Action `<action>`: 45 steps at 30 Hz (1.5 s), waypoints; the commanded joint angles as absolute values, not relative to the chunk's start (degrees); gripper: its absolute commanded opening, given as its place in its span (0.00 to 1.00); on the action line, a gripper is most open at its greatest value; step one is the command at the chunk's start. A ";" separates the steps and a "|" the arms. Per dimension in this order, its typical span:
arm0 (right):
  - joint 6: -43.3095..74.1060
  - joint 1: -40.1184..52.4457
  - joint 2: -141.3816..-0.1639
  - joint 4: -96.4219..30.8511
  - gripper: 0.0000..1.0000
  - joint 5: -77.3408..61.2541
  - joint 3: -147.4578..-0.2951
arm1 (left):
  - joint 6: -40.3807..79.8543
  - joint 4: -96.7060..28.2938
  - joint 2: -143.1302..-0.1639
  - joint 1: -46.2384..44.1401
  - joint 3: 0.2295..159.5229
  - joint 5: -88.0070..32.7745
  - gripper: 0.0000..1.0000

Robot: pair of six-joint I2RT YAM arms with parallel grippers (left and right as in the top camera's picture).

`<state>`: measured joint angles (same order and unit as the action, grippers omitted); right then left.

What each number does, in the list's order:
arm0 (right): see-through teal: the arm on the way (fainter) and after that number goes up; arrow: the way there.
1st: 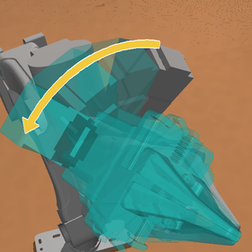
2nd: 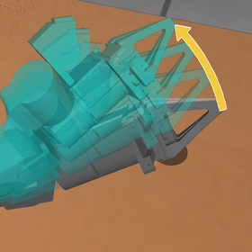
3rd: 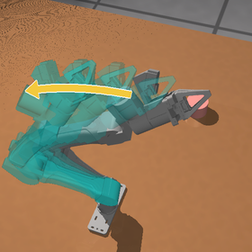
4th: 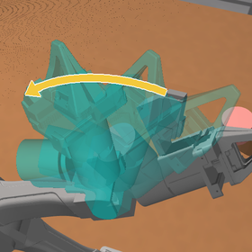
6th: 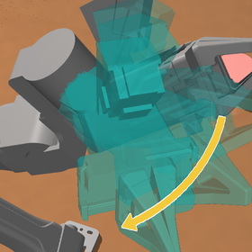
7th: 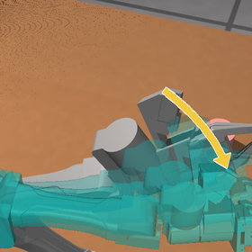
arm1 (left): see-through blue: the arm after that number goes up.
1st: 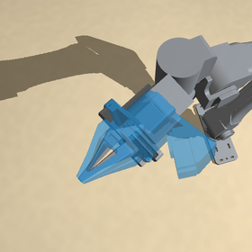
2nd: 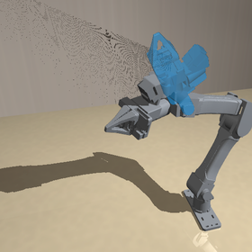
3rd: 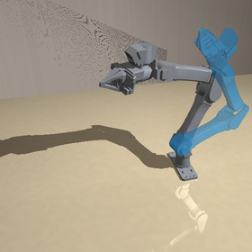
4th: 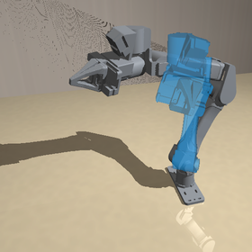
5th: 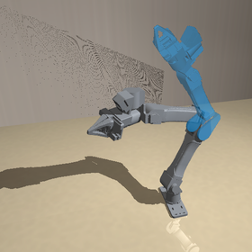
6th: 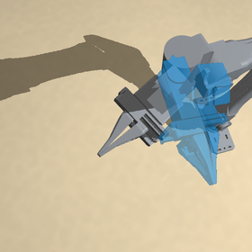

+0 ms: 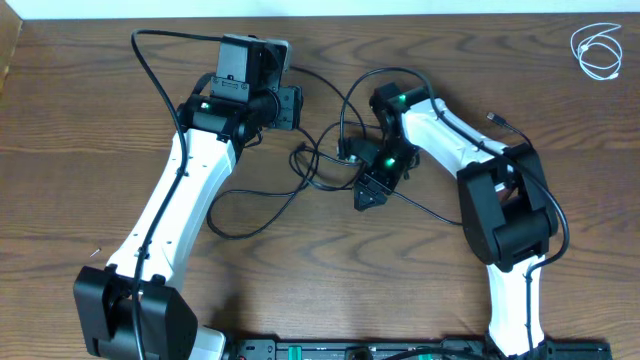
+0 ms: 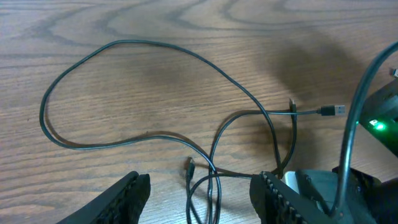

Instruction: Untangle cables

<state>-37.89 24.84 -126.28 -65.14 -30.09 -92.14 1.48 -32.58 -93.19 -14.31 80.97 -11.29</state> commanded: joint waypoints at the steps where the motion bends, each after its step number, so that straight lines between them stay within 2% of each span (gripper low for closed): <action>1: -38.15 25.74 -126.67 -65.12 0.55 -30.57 -91.79 | 1.58 -32.58 -92.36 -14.04 80.90 -11.40 0.58; 3: -37.71 26.02 -126.67 -65.12 0.43 -30.55 -91.79 | 1.58 -32.60 -92.36 -14.04 80.90 -11.40 0.58; 4: -37.15 26.30 -126.67 -65.12 0.31 -30.57 -91.79 | 1.58 -32.62 -92.36 -14.04 80.90 -11.40 0.58; 6: -36.45 26.61 -126.67 -65.12 0.17 -30.57 -91.79 | 1.58 -32.77 -92.36 -14.04 80.90 -11.40 0.58; 8: -35.75 26.81 -126.67 -65.10 0.04 -30.57 -91.79 | 1.58 -32.99 -92.36 -14.04 80.90 -11.40 0.58; 9: -35.51 26.85 -126.67 -65.10 0.01 -30.59 -91.81 | 1.58 -33.15 -92.36 -14.04 80.90 -11.40 0.58; 14: -34.13 26.89 -126.67 -65.12 0.01 -31.29 -91.81 | 1.58 -33.23 -92.36 -14.04 80.90 -11.40 0.58; 23: -34.13 24.75 -125.99 -68.20 0.01 -43.00 -95.79 | 1.58 -33.23 -92.36 -14.04 80.90 -11.40 0.58; 28: -34.15 22.57 -125.60 -72.31 0.01 -41.45 -100.09 | 1.58 -33.23 -92.36 -14.04 80.90 -11.40 0.58; 29: -34.15 22.48 -125.60 -72.47 0.02 -39.11 -100.27 | 1.58 -33.21 -92.36 -14.04 80.90 -11.40 0.58; 30: -34.13 22.50 -125.62 -72.49 0.09 -36.51 -100.22 | 1.58 -33.19 -92.36 -14.04 80.90 -11.40 0.58; 31: -34.13 22.79 -125.71 -72.53 0.15 -34.11 -100.01 | 1.58 -33.21 -92.36 -14.04 80.90 -11.40 0.58; 32: -34.15 23.55 -125.75 -72.47 0.27 -31.42 -99.15 | 1.58 -33.21 -92.36 -14.04 80.90 -11.40 0.58; 34: -34.52 25.04 -125.75 -71.92 0.38 -29.63 -97.71 | 1.58 -33.23 -92.36 -14.04 80.90 -11.40 0.58; 40: -36.07 30.98 -125.75 -69.17 0.49 -24.01 -93.89 | 1.58 -33.41 -92.36 -14.04 80.90 -11.40 0.58; 45: -36.07 32.51 -125.75 -66.81 0.58 -23.81 -92.16 | 1.58 -33.47 -92.36 -14.04 80.90 -11.40 0.58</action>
<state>-35.42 32.42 -126.28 -67.61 -25.34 -93.21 1.50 -33.21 -93.21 -14.31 80.95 -11.29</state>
